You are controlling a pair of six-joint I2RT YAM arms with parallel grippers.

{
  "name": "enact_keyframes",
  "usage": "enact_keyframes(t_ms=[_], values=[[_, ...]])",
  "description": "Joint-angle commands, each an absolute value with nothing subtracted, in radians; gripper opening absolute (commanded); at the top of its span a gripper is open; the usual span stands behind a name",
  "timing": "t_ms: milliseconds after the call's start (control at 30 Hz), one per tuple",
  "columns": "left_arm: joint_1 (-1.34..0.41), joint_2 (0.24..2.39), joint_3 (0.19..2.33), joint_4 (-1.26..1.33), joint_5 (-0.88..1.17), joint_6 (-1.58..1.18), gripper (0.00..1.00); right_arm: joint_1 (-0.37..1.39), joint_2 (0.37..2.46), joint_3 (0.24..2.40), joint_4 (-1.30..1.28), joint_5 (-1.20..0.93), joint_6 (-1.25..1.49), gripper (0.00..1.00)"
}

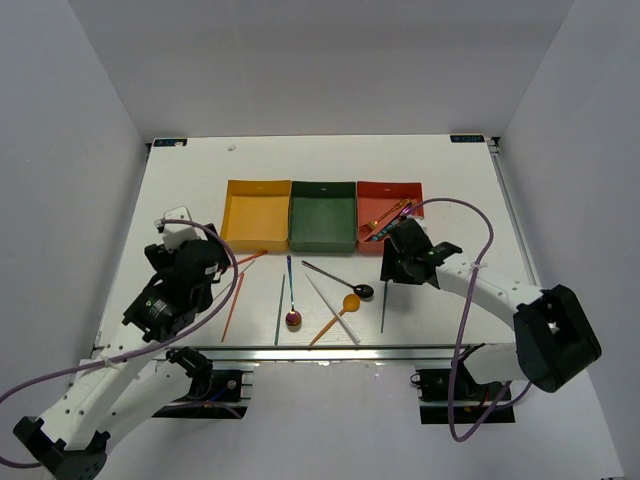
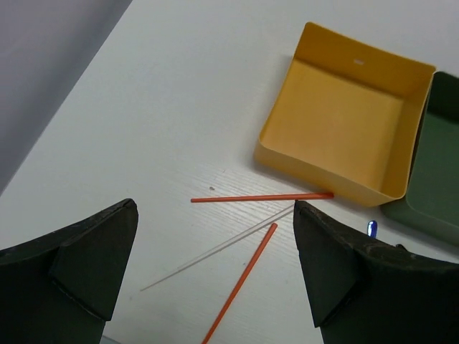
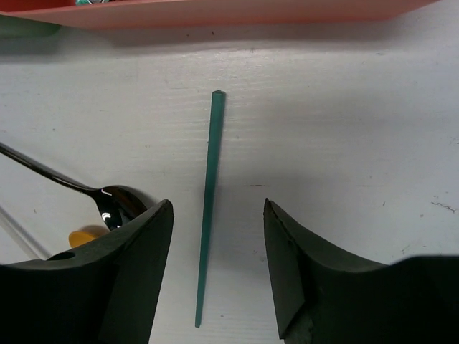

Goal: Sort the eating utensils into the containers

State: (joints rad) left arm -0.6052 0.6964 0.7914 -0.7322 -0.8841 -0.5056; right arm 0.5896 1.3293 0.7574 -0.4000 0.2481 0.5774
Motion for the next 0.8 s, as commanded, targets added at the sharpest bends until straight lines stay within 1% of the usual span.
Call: enact_keyframes(t_ms=[0, 33, 200, 233, 267, 367, 433, 500, 567, 633, 700, 733, 767], values=[[-0.609, 0.684, 0.798, -0.657, -0.901, -0.48, 0.98, 0.621, 1.356, 0.807, -0.354, 0.307, 0.62, 0.58], [-0.607, 0.699, 0.796, -0.663, -0.896, -0.479, 0.98, 0.626, 1.38, 0.824, -0.36, 0.319, 0.624, 0.58], [-0.609, 0.782, 0.81, -0.69, -0.873, -0.491, 0.98, 0.646, 1.46, 0.841, -0.36, 0.337, 0.634, 0.5], [-0.609, 0.781, 0.811, -0.689, -0.867, -0.489, 0.98, 0.646, 1.486, 0.841, -0.364, 0.345, 0.644, 0.5], [-0.607, 0.776, 0.805, -0.686, -0.861, -0.488, 0.98, 0.646, 1.496, 0.828, -0.359, 0.344, 0.647, 0.45], [-0.609, 0.747, 0.798, -0.675, -0.848, -0.482, 0.98, 0.646, 1.514, 0.789, -0.322, 0.327, 0.661, 0.37], [-0.609, 0.733, 0.795, -0.669, -0.841, -0.477, 0.98, 0.646, 1.525, 0.772, -0.308, 0.325, 0.67, 0.36], [-0.609, 0.733, 0.796, -0.669, -0.838, -0.477, 0.98, 0.644, 1.523, 0.753, -0.305, 0.318, 0.675, 0.23], [-0.609, 0.735, 0.796, -0.669, -0.835, -0.477, 0.98, 0.646, 1.503, 0.739, -0.304, 0.313, 0.68, 0.13], [-0.609, 0.735, 0.796, -0.669, -0.833, -0.477, 0.98, 0.646, 1.457, 0.719, -0.307, 0.322, 0.681, 0.12], [-0.609, 0.735, 0.796, -0.669, -0.83, -0.476, 0.98, 0.646, 1.425, 0.706, -0.325, 0.327, 0.673, 0.09], [-0.609, 0.733, 0.795, -0.669, -0.83, -0.476, 0.98, 0.646, 1.392, 0.7, -0.327, 0.319, 0.667, 0.03], [-0.609, 0.732, 0.796, -0.669, -0.83, -0.476, 0.98, 0.646, 1.378, 0.696, -0.336, 0.315, 0.661, 0.0]])
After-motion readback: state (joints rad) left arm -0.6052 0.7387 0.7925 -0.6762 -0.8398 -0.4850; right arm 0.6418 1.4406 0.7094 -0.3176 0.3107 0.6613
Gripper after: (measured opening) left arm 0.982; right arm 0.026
